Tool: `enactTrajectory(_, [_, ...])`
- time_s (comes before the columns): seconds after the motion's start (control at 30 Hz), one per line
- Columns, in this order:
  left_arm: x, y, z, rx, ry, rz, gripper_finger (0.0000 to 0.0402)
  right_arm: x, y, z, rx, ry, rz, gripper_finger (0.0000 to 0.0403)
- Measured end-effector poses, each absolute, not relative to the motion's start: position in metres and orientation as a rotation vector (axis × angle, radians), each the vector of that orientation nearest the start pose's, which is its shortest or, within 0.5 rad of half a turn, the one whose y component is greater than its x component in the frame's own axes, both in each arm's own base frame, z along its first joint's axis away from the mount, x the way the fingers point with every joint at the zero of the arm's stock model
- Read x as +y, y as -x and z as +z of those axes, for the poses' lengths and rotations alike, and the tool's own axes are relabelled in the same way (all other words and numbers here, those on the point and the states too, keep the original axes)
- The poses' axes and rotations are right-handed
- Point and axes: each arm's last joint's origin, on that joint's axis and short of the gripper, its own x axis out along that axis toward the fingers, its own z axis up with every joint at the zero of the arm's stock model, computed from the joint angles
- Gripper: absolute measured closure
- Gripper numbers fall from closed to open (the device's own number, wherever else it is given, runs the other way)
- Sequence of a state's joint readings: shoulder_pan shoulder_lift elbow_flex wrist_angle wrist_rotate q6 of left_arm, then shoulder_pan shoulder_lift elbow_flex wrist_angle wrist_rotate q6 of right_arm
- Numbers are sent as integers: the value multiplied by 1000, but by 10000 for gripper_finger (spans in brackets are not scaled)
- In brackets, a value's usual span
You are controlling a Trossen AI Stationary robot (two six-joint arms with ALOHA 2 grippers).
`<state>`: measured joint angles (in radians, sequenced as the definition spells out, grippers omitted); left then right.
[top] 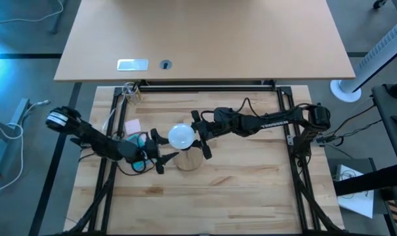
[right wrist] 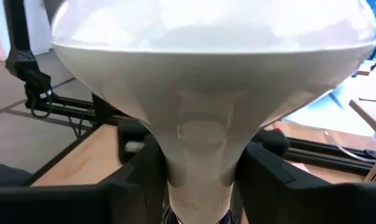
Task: Screw lightbulb
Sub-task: Insert the lightbulb into the lamp
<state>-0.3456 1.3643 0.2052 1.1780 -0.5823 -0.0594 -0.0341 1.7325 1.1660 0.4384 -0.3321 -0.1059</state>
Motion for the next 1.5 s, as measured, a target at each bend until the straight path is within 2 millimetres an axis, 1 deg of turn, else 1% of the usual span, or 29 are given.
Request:
enactTrajectory(0.13, [-57,-219,162,-34,12,257,146,-4,-396,271,110,76,289,254])
enactTrajectory(0.3, [-48,-223,158,-35,23,233,146,-3,-396,271,111,59,286,253])
enactTrajectory(0.47, [-44,-229,163,-63,41,122,146,-1,-396,271,111,60,288,258])
enactTrajectory(0.73, [-38,-237,169,-69,26,97,146,-1,-396,271,112,56,289,253])
enactTrajectory(1.2, [-36,-238,163,-9,28,118,146,-1,-396,271,112,46,289,257])
enactTrajectory(1.4, [-35,-238,162,-3,-23,123,146,-1,-397,270,110,56,291,253])
enactTrajectory(1.5, [-32,-236,158,34,-48,129,146,-1,-397,271,108,59,292,252])
